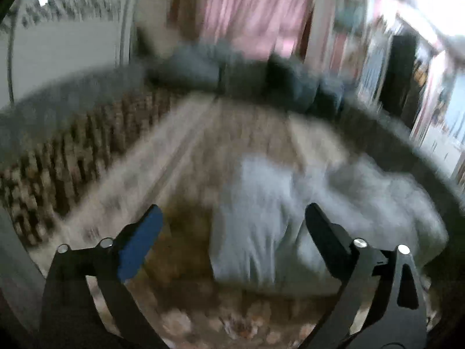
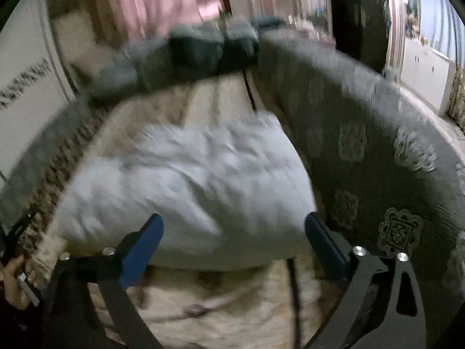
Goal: Fold large clothes
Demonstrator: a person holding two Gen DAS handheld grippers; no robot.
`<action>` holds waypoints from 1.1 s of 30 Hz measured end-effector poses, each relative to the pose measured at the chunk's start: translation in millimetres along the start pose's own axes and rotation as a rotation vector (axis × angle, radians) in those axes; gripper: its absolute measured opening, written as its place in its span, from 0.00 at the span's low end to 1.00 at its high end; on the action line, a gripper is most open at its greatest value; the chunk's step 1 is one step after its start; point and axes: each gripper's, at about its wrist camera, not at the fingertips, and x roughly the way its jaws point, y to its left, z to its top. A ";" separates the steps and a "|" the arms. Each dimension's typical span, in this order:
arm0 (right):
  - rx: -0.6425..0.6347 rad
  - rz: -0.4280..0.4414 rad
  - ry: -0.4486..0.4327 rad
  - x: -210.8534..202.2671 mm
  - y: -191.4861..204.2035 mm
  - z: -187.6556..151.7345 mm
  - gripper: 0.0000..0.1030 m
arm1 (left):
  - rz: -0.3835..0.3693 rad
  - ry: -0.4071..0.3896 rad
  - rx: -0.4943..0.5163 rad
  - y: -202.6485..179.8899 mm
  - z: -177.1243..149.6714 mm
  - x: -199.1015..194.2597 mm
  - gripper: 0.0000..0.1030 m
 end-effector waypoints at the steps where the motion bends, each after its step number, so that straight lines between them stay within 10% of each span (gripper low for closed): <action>1: -0.008 0.017 -0.046 -4.7 17.2 2.2 0.98 | 0.004 -0.073 0.029 2.1 15.2 -16.9 0.97; 5: -0.099 -0.024 -0.223 -39.8 64.9 -7.8 0.98 | -0.009 -0.228 0.144 6.8 36.6 -77.4 0.97; 16: -0.017 -0.074 -0.109 -26.3 35.7 -12.1 0.98 | -0.001 -0.055 0.006 0.6 -5.4 -53.1 0.97; 33: -0.113 -0.084 -0.073 -20.2 44.2 -18.9 0.98 | -0.003 -0.021 -0.037 -36.0 -11.7 -17.0 0.97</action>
